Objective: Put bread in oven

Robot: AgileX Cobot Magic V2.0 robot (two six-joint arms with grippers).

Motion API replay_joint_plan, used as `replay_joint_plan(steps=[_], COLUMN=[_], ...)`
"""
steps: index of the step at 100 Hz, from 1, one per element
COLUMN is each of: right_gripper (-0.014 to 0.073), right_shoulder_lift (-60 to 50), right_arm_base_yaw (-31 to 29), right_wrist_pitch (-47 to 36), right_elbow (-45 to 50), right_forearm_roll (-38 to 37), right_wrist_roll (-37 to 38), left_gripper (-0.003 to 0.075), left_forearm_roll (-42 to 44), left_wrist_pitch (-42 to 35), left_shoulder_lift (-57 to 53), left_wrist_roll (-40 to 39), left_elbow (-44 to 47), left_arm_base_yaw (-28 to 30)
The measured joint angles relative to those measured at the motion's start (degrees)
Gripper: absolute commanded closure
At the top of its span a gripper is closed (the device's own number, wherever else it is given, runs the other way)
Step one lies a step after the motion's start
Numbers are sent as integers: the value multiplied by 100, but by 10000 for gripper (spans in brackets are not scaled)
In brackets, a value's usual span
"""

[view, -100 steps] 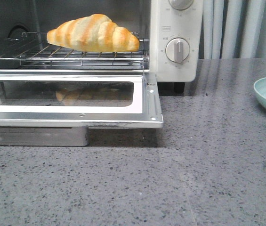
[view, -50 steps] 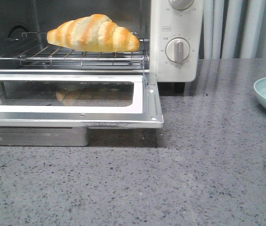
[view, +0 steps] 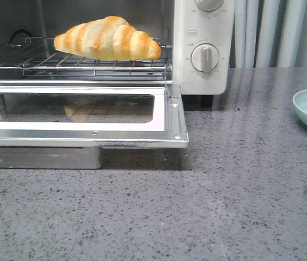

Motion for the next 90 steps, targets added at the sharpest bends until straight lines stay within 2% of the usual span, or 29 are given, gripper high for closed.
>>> replay_joint_plan(steps=[36, 68, 90], right_gripper=[650, 650, 650], right_shoulder_lift=[-665, -1017, -1020], right_arm_base_yaw=[-912, -979, -979], right_wrist_pitch=[491, 1627, 1692], right_elbow=[0, 0, 0], right_forearm_roll=[0, -163, -230], right_wrist_roll=[0, 0, 0], left_gripper=[741, 741, 741], left_forearm_roll=[0, 0, 0], left_wrist_pitch=[0, -4, -4], left_shoulder_lift=[0, 0, 0], left_wrist_roll=[0, 0, 0], left_elbow=[0, 0, 0], left_arm_base_yaw=[0, 0, 0])
